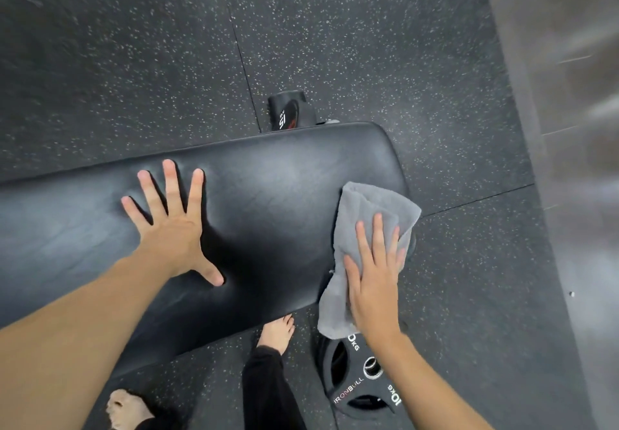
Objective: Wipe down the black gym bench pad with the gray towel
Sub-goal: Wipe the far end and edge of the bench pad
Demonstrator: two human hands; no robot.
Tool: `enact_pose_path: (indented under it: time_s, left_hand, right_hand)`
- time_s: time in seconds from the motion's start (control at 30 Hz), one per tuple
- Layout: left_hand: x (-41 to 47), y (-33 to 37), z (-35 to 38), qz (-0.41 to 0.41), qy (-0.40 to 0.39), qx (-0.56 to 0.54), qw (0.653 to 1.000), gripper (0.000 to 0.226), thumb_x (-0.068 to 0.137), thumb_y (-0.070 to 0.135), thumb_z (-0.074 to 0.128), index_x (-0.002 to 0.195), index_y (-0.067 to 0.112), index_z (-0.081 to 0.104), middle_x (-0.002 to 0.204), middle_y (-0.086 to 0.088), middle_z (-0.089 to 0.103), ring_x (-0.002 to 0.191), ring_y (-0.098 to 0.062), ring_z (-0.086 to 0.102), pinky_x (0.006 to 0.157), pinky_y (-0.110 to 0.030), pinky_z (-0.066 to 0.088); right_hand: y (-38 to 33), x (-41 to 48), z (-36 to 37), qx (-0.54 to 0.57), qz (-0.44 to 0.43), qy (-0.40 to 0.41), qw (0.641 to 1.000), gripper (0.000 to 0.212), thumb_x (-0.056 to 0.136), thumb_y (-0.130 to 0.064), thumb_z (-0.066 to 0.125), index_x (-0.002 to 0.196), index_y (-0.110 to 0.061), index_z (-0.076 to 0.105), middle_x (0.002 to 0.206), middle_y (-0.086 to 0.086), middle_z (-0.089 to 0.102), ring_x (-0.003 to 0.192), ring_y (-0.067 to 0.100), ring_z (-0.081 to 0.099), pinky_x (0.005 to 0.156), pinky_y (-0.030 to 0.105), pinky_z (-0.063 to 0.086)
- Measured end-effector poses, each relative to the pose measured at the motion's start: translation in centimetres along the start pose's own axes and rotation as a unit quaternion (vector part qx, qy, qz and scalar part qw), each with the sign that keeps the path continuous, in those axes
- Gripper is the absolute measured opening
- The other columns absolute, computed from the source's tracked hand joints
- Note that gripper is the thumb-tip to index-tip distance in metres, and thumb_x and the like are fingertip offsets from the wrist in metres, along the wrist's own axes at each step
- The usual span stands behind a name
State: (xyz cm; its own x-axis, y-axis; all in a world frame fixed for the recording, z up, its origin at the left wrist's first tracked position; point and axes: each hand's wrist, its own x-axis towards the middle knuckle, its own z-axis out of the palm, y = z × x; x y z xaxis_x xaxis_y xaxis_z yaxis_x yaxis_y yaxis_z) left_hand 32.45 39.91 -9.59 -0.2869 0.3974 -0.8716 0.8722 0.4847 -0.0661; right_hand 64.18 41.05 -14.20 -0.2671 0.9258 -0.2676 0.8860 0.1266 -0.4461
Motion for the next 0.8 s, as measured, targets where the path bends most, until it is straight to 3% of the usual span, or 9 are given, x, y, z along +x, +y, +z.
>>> enact_pose_path:
  time_s: [0.2,0.3,0.4,0.5,0.53,0.6,0.67,0.73,0.8]
  left_hand:
    - [0.3,-0.5,0.3,0.025,0.028,-0.025,0.999,0.183,0.033,0.071,0.09,0.122,0.026,-0.063,0.128,-0.017,-0.069,0.128,-0.053,-0.051,0.108,-0.075,-0.013]
    - [0.6,-0.9,0.9,0.039,0.039,-0.03,0.998,0.183,0.033,0.071,0.09,0.128,0.026,-0.059,0.13,-0.017,-0.068,0.126,-0.053,-0.052,0.106,-0.075,-0.016]
    - [0.8,-1.2,1.3,0.059,0.07,-0.03,0.995,0.183,0.032,0.07,0.09,0.134,0.027,-0.055,0.135,-0.016,-0.065,0.129,-0.052,-0.051,0.105,-0.075,-0.019]
    - [1.0,-2.0,2.1,0.092,0.105,-0.031,0.99,0.177,0.033,0.077,0.084,0.142,0.029,-0.047,0.144,-0.014,-0.058,0.134,-0.05,-0.047,0.106,-0.073,-0.019]
    - [0.9,-2.7,2.7,0.109,0.136,-0.029,0.984,0.169,0.038,0.082,0.078,0.148,0.03,-0.039,0.151,-0.012,-0.052,0.139,-0.047,-0.043,0.108,-0.073,-0.017]
    - [0.7,-5.5,4.1,0.155,0.252,-0.05,0.954,0.133,0.061,0.082,0.065,0.162,0.029,-0.003,0.167,-0.009,-0.022,0.153,-0.039,-0.02,0.119,-0.072,0.0]
    - [0.8,-10.0,5.2,0.155,0.386,-0.087,0.905,0.085,0.086,0.064,0.056,0.156,0.02,0.036,0.169,-0.011,0.012,0.155,-0.036,0.01,0.121,-0.064,0.016]
    - [1.4,-15.6,6.2,0.085,0.452,-0.114,0.88,0.064,0.097,0.048,0.043,0.148,0.011,0.048,0.164,-0.016,0.027,0.15,-0.04,0.024,0.118,-0.062,0.023]
    - [2.0,-19.2,7.4,0.042,0.444,-0.112,0.888,0.062,0.102,0.042,0.03,0.153,0.009,0.04,0.164,-0.018,0.025,0.15,-0.042,0.022,0.117,-0.064,0.023]
  right_hand:
    - [-6.0,9.2,0.5,-0.062,-0.075,-0.022,0.995,0.055,0.109,-0.045,0.03,0.162,-0.032,0.025,0.173,-0.008,0.007,0.16,0.027,-0.005,0.126,0.053,-0.002]
    - [-11.3,16.8,1.2,-0.084,-0.134,-0.053,0.986,0.049,0.11,-0.042,0.034,0.156,-0.029,0.039,0.168,-0.005,0.029,0.158,0.028,0.013,0.126,0.054,0.0]
    - [-15.3,19.7,2.7,-0.125,-0.144,-0.037,0.981,0.036,0.108,-0.04,0.034,0.11,-0.02,0.063,0.12,0.001,0.067,0.12,0.03,0.055,0.111,0.049,0.03]
    - [-15.4,19.5,3.2,-0.125,-0.13,0.024,0.983,0.033,0.107,-0.039,0.034,0.082,-0.02,0.045,0.088,0.002,0.063,0.09,0.031,0.055,0.09,0.043,0.034]
    - [-15.2,19.4,3.2,-0.123,-0.136,0.033,0.983,0.034,0.106,-0.04,0.034,0.08,-0.021,0.043,0.084,0.002,0.061,0.087,0.031,0.055,0.088,0.043,0.035]
    - [-15.0,19.4,3.2,-0.121,-0.138,0.039,0.982,0.033,0.106,-0.041,0.035,0.082,-0.021,0.045,0.083,0.003,0.062,0.086,0.032,0.056,0.087,0.044,0.037]
    - [-15.1,19.5,3.5,-0.108,-0.135,0.041,0.984,0.031,0.105,-0.04,0.038,0.09,-0.018,0.053,0.086,0.004,0.065,0.09,0.033,0.057,0.087,0.046,0.037]
    - [-15.6,19.5,3.6,-0.106,-0.14,0.045,0.983,0.03,0.104,-0.039,0.038,0.098,-0.017,0.057,0.088,0.006,0.067,0.092,0.035,0.058,0.086,0.047,0.037]
    - [-15.6,19.5,3.6,-0.132,-0.145,0.048,0.979,0.03,0.104,-0.037,0.037,0.095,-0.016,0.056,0.086,0.008,0.067,0.089,0.037,0.059,0.084,0.048,0.037]
